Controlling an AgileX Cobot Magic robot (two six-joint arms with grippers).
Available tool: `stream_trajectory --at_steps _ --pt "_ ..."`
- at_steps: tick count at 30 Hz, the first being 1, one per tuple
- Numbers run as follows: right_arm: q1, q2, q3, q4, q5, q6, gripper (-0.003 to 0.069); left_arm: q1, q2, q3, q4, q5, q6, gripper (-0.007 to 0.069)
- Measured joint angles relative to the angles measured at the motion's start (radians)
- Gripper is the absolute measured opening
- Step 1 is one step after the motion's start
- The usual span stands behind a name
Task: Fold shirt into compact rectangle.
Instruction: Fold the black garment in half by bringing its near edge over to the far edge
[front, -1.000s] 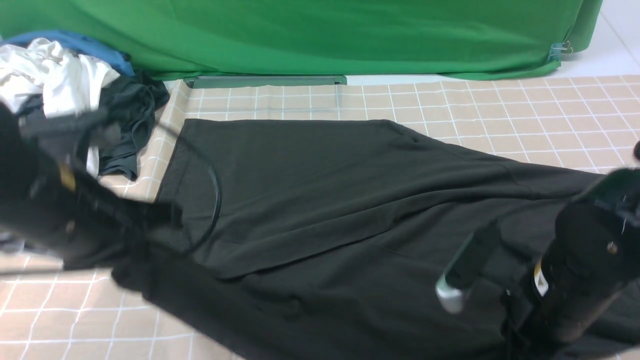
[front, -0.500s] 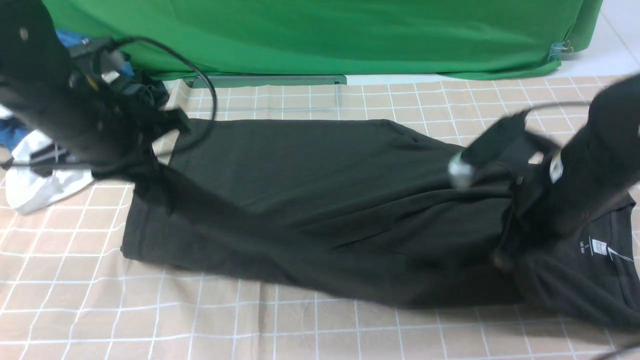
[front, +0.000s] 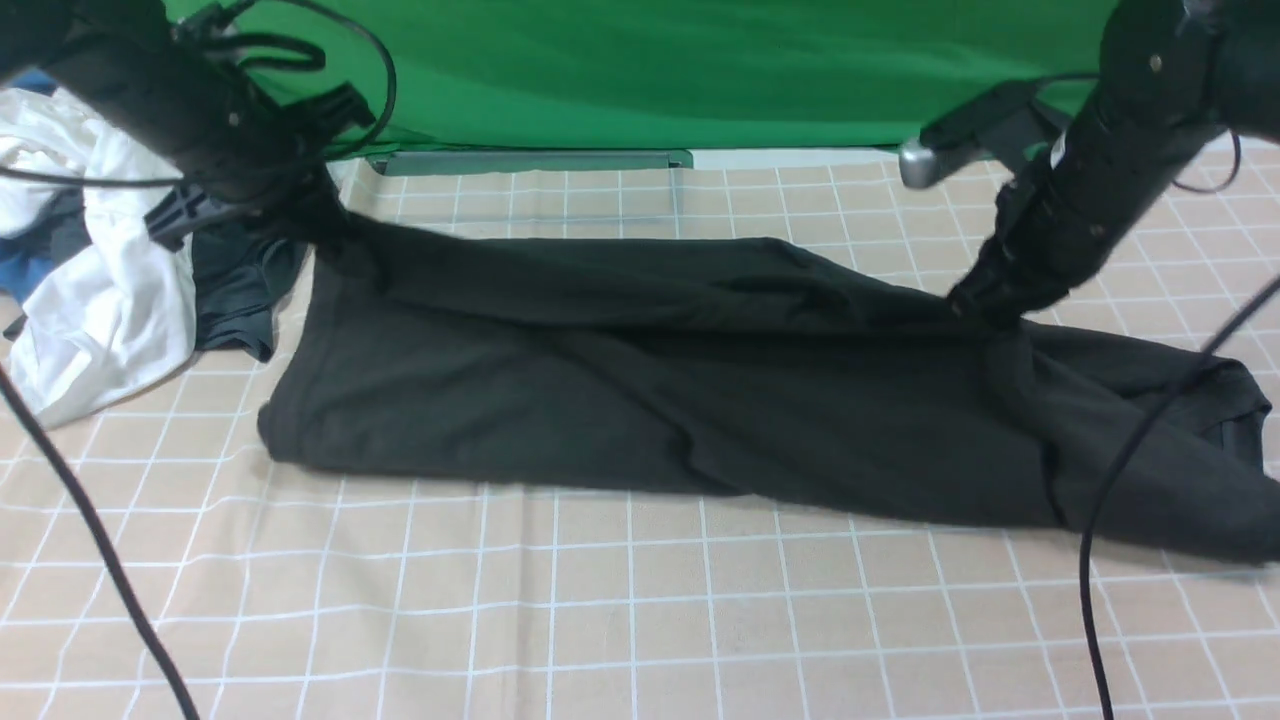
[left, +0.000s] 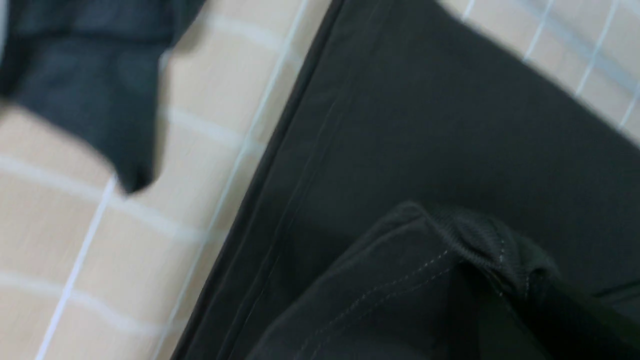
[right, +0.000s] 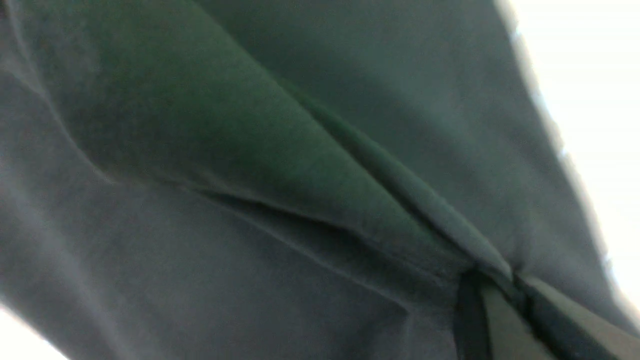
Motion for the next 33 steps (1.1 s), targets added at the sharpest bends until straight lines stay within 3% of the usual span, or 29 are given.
stream_trajectory --at_steps 8,14,18,22,25,26,29,30,32,33 --pt "-0.007 0.175 -0.239 -0.001 0.012 -0.027 0.0052 0.001 0.119 -0.151 -0.004 -0.05 -0.027 0.0035" --pt "-0.007 0.265 -0.285 -0.003 -0.069 -0.027 0.0062 0.001 0.175 -0.154 0.001 -0.124 -0.03 0.0041" --pt "-0.007 0.285 -0.287 -0.007 -0.145 -0.027 0.0157 0.002 0.196 -0.154 0.017 -0.172 -0.031 0.0094" --pt "-0.007 0.27 -0.324 -0.011 -0.163 0.008 0.034 0.007 0.198 -0.164 0.031 -0.211 -0.029 0.0206" --pt "-0.007 0.249 -0.354 -0.001 -0.116 0.071 0.0379 0.011 0.188 -0.179 0.036 -0.2 -0.003 0.0261" --pt "-0.007 0.225 -0.376 0.039 -0.054 0.09 0.0365 0.011 0.175 -0.188 0.032 -0.169 0.028 0.0278" --pt "-0.007 0.183 -0.394 0.207 0.069 0.028 0.0165 -0.005 0.141 -0.204 0.008 -0.044 0.133 0.0249" --pt "-0.007 0.18 -0.394 0.255 0.099 -0.001 0.0107 -0.021 0.136 -0.205 0.012 -0.016 0.154 0.0227" --pt "-0.005 0.18 -0.393 0.328 0.125 -0.044 0.0069 -0.046 0.133 -0.207 0.022 0.023 0.179 0.0173" --pt "0.005 0.197 -0.392 0.382 0.155 -0.078 0.0042 -0.092 0.14 -0.207 0.041 0.063 0.217 0.009"
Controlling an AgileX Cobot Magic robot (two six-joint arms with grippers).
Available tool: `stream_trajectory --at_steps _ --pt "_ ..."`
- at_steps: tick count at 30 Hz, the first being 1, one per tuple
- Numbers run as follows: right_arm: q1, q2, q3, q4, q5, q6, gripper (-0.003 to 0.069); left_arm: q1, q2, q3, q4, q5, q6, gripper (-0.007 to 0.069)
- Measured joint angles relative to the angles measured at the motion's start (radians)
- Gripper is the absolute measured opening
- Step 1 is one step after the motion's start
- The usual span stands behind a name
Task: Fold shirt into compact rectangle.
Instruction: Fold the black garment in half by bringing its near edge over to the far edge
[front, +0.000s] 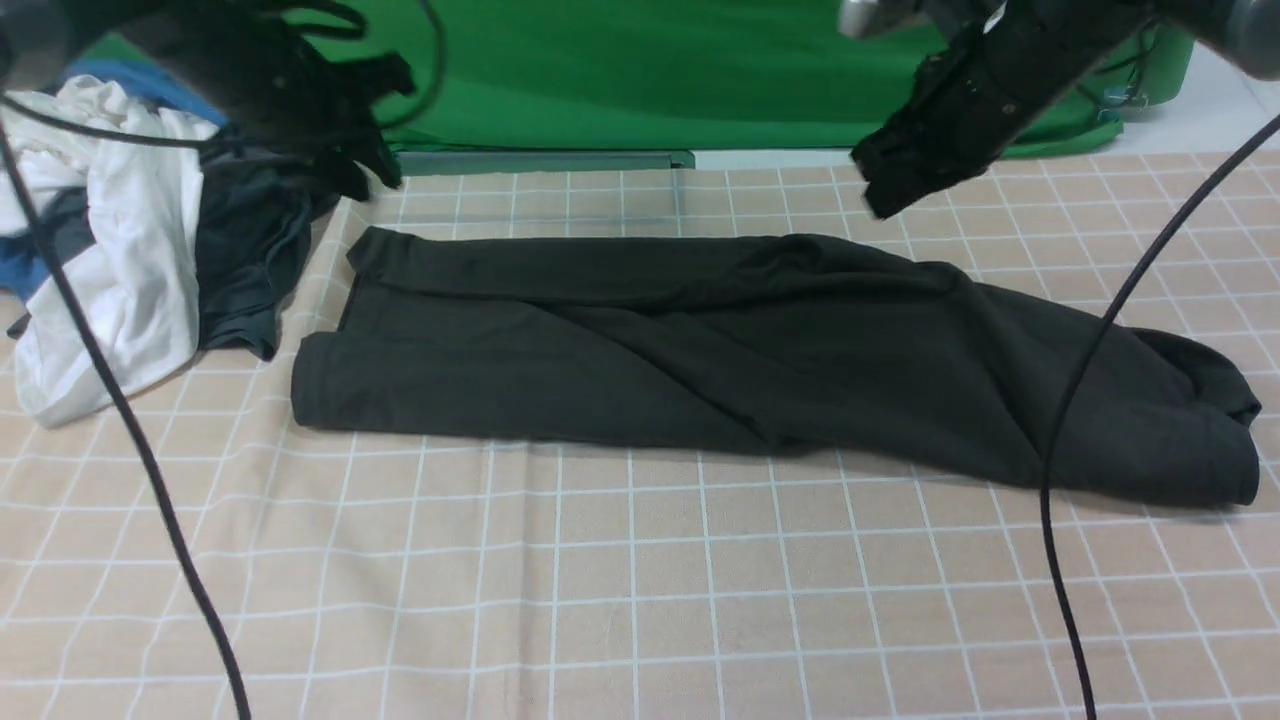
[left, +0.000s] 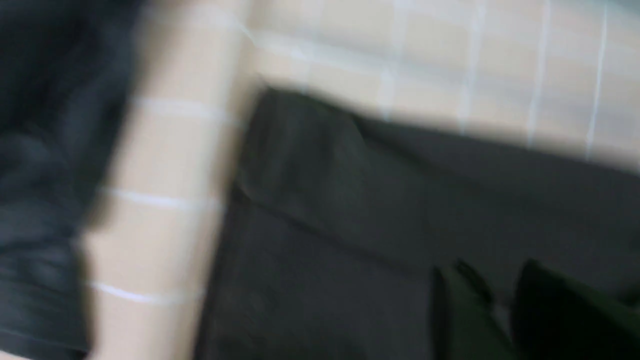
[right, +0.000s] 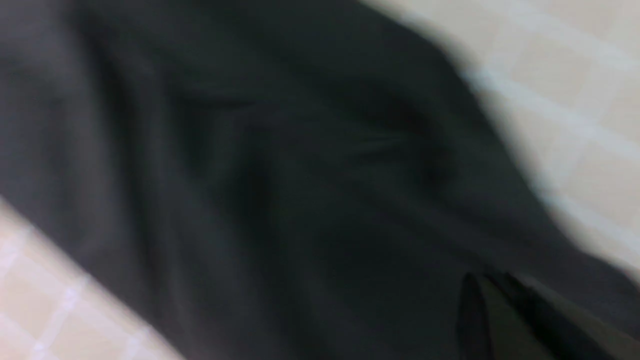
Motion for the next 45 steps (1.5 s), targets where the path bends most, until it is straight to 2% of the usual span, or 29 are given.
stream_trajectory --at_steps 3,6,11,18,20,22,26,33,37,42,45 --pt "0.02 0.039 0.001 0.017 0.012 -0.018 0.0038 -0.089 0.03 0.0 0.003 0.007 0.045 0.0023" --pt "0.047 0.091 0.001 0.019 0.008 -0.037 0.0038 -0.146 0.065 0.0 0.0 0.007 0.058 0.0017" --pt "0.085 0.156 0.001 0.024 -0.058 -0.056 0.0038 -0.175 0.124 0.002 -0.002 0.009 0.064 0.0018" --pt "0.1 0.218 0.001 0.009 -0.336 -0.034 0.0038 -0.175 0.151 0.004 -0.006 -0.006 0.064 0.0019" --pt "0.093 0.228 -0.002 -0.007 -0.443 0.019 0.0038 -0.175 0.151 0.004 -0.01 -0.007 0.064 0.0019" --pt "0.081 0.23 -0.017 -0.013 -0.475 0.05 0.0038 -0.175 0.151 0.004 -0.013 -0.008 0.064 0.0019" --pt "0.059 0.231 -0.089 -0.029 -0.413 0.059 0.0038 -0.175 0.151 0.004 -0.019 -0.049 0.064 0.0019" --pt "0.042 0.2 -0.301 -0.039 -0.057 0.066 0.0038 -0.175 0.155 0.004 0.001 -0.188 0.064 0.0019" --pt "0.042 0.159 -0.375 -0.039 0.073 0.074 0.0038 -0.175 0.176 0.004 -0.005 -0.183 0.063 0.0019" --pt "0.044 0.103 -0.393 -0.036 0.11 0.082 0.0038 -0.175 0.209 0.003 0.006 -0.201 0.063 0.0019" --pt "0.05 0.089 -0.393 -0.037 0.114 0.085 0.0038 -0.177 0.211 0.003 0.065 -0.252 0.059 0.0019"
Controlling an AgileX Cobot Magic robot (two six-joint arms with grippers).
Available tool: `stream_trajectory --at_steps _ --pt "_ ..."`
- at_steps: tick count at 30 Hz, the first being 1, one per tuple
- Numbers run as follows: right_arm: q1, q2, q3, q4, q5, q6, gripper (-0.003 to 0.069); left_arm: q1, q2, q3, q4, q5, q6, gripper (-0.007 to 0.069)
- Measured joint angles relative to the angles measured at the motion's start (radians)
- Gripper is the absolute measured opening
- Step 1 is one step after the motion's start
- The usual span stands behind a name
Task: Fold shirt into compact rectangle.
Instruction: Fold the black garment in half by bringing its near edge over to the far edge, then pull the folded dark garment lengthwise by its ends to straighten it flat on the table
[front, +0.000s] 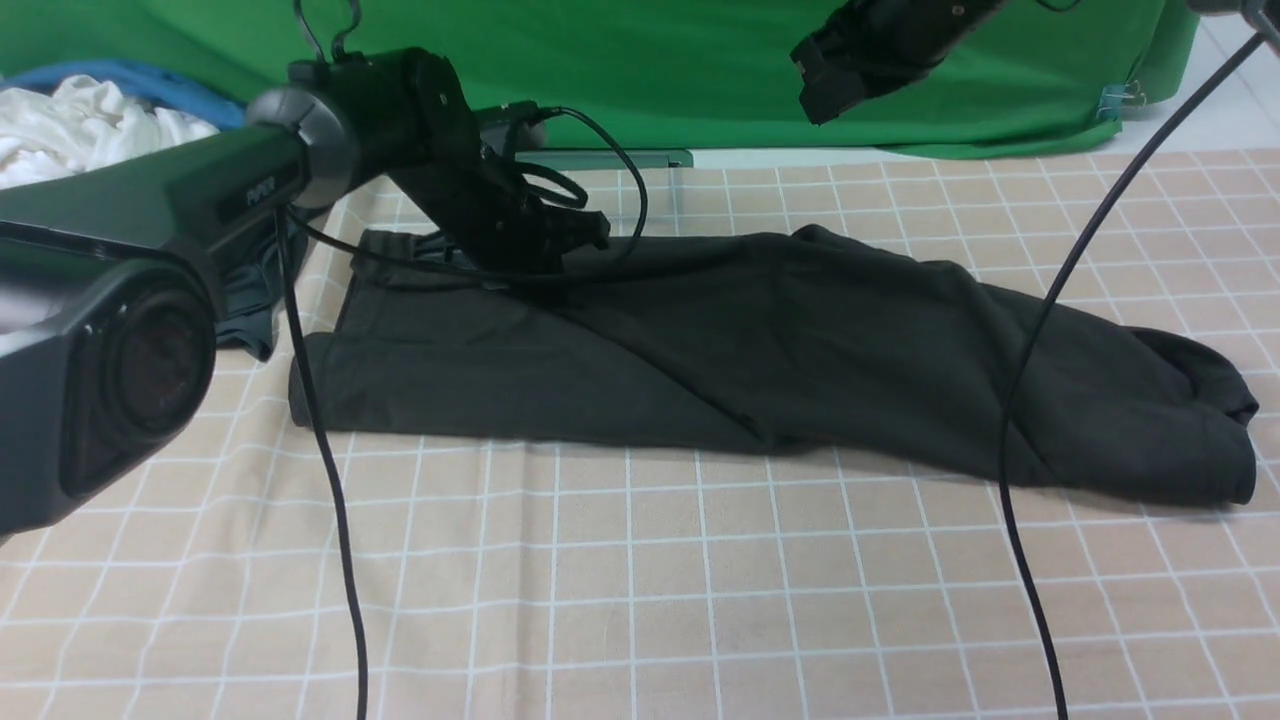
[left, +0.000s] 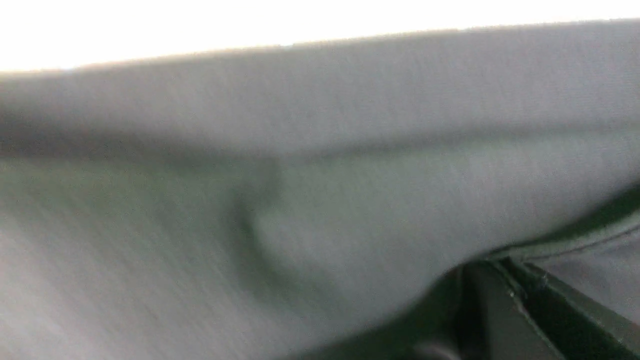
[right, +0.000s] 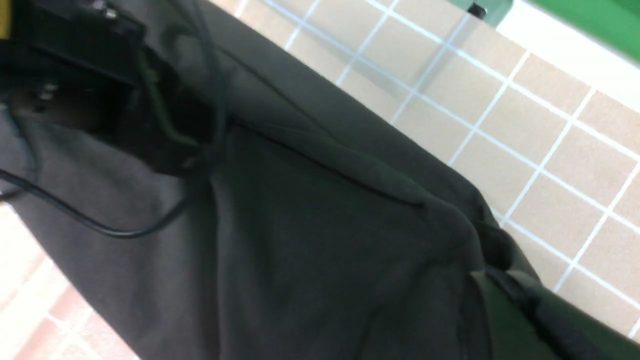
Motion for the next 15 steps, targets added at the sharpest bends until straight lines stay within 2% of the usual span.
stream_trajectory --at_steps 5,7,15 --pt "0.017 -0.022 0.0 0.003 0.001 0.009 0.0038 0.004 0.012 0.0 0.146 -0.221 -0.052 0.0019" --pt "0.022 -0.026 0.0 0.003 0.002 0.011 0.0038 0.01 0.016 -0.014 0.161 -0.247 -0.069 0.0019" --pt "0.025 -0.043 0.0 -0.013 0.007 0.039 0.0038 0.021 -0.009 -0.167 0.178 0.047 -0.045 0.0019"
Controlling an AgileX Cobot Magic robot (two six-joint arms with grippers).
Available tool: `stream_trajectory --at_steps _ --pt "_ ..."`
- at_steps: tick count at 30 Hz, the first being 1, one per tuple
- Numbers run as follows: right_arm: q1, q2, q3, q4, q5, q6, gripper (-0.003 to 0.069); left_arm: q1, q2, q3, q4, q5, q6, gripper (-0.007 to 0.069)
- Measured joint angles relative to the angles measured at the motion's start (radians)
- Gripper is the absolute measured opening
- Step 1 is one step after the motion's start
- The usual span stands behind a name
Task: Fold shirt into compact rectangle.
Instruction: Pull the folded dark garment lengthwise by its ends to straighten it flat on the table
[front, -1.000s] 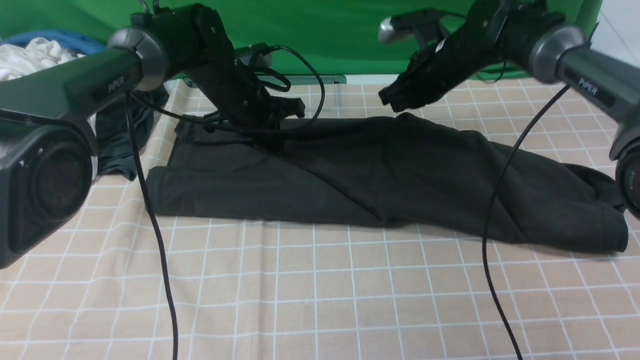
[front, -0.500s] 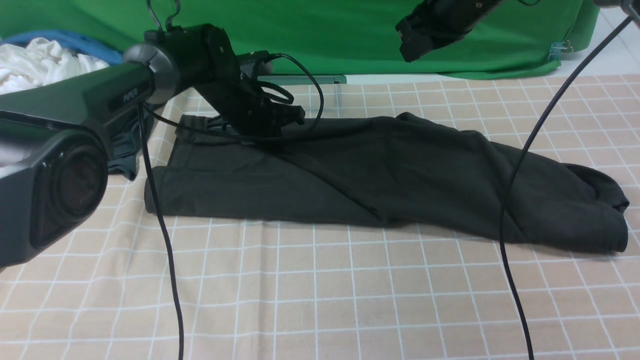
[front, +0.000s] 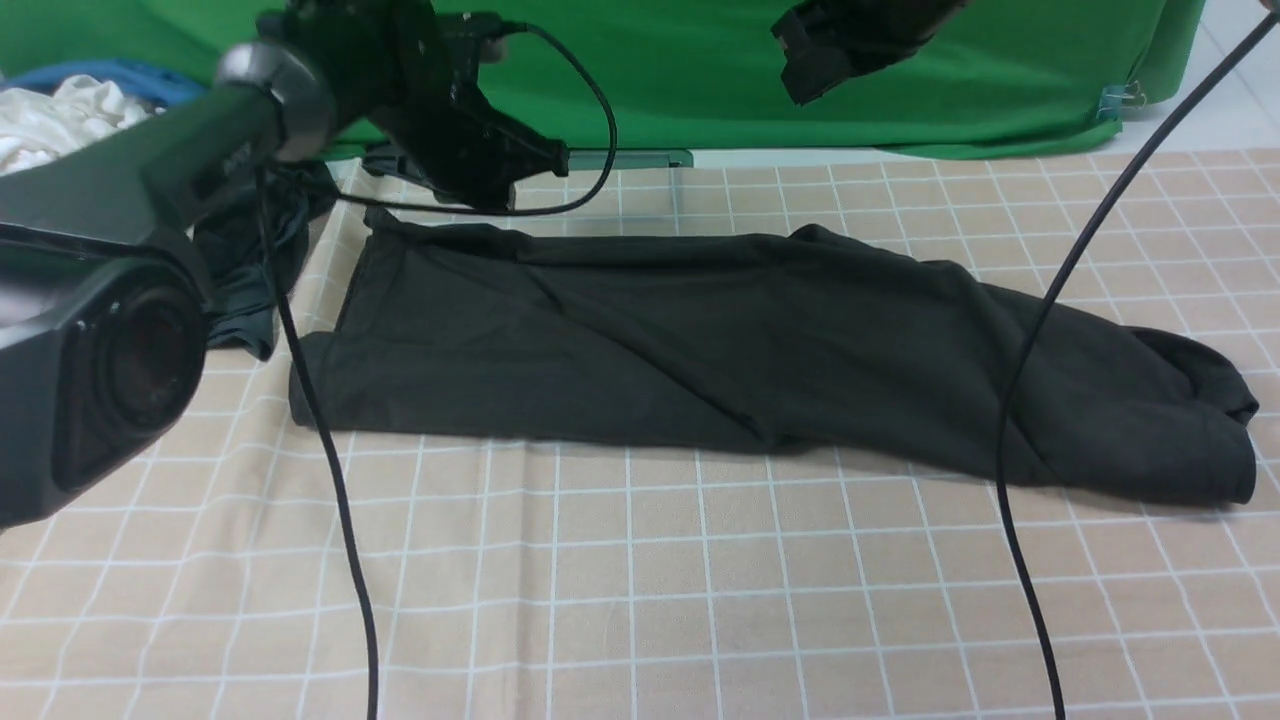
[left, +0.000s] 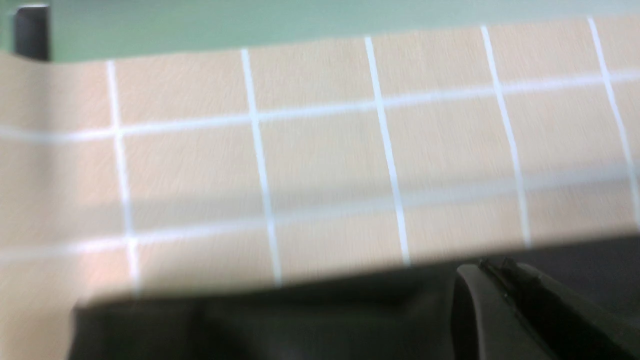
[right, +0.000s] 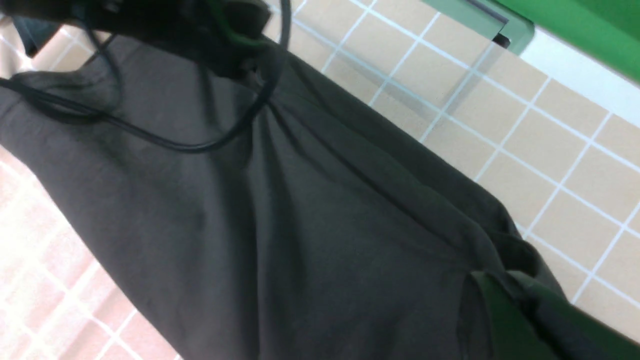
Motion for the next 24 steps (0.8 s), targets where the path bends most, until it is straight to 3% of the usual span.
stream_trajectory --at_steps 7,10,17,19,24 --pt "-0.001 -0.087 0.017 -0.125 0.0 0.051 0.0038 0.017 -0.108 -0.02 -0.045 0.297 0.105 0.0019" --pt "-0.001 -0.153 0.074 -0.129 0.0 0.056 0.0038 0.023 -0.097 -0.009 -0.036 0.344 0.104 0.0019" --pt "-0.001 -0.269 0.225 -0.133 0.0 0.058 0.0038 0.077 0.032 -0.001 -0.018 0.17 0.076 0.0019" --pt "-0.001 -0.313 0.287 -0.133 0.0 0.058 0.0038 0.116 0.076 0.001 -0.059 0.049 0.021 0.0019" --pt "-0.001 -0.422 0.405 -0.15 -0.001 0.058 0.0038 0.183 0.064 0.006 -0.193 0.022 0.003 0.0019"
